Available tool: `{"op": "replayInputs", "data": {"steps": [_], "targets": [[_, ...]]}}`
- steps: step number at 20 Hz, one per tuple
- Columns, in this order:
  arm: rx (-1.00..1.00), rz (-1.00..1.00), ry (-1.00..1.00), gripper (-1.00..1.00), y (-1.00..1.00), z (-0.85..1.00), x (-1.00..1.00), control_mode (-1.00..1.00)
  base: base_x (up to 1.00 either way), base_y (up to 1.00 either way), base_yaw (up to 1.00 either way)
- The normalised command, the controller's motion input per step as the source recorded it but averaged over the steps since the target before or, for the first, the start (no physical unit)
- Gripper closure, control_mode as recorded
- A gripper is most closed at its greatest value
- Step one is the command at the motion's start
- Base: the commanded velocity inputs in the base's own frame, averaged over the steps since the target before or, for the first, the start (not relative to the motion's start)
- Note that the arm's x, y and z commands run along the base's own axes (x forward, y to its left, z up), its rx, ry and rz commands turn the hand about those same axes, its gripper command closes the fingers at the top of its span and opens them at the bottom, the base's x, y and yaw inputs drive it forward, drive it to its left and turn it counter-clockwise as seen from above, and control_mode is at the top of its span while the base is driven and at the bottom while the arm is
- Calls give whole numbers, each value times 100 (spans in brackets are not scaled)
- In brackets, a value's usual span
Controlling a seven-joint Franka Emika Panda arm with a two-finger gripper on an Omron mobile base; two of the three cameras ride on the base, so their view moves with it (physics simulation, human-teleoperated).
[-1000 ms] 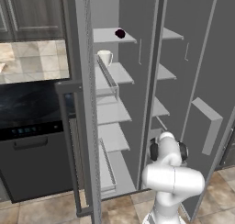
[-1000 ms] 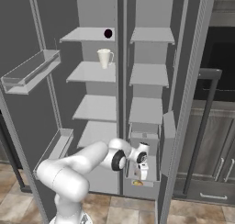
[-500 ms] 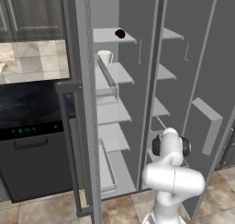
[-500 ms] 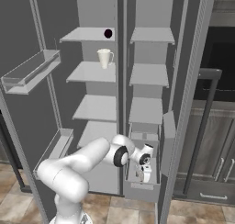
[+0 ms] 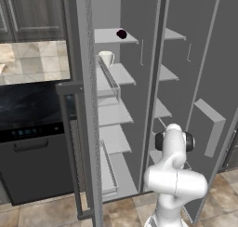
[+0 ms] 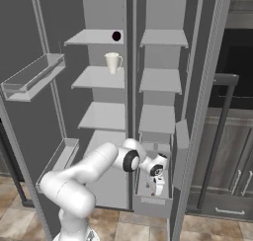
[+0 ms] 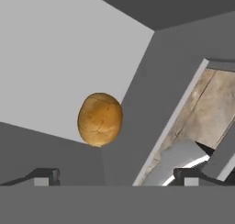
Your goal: Take the eggplant and potato from the fridge shelf and place them in the freezer drawer to begin freezing them.
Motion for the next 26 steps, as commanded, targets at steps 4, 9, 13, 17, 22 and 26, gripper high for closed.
{"op": "replayInputs", "data": {"steps": [4, 9, 13, 17, 22, 26], "targets": [[0, 0, -8, -100, 2, 28, 0, -100, 0, 0, 0], [0, 0, -4, -100, 1, 32, 0, -100, 0, 0, 0], [0, 0, 0, -100, 7, 18, 0, -100, 0, 0, 0], [0, 0, 0, -100, 11, 21, 0, -100, 0, 0, 0], [0, 0, -3, -100, 14, 35, 0, -100, 0, 0, 0], [0, 0, -8, -100, 4, 69, 0, -100, 0, 0, 0]]}}
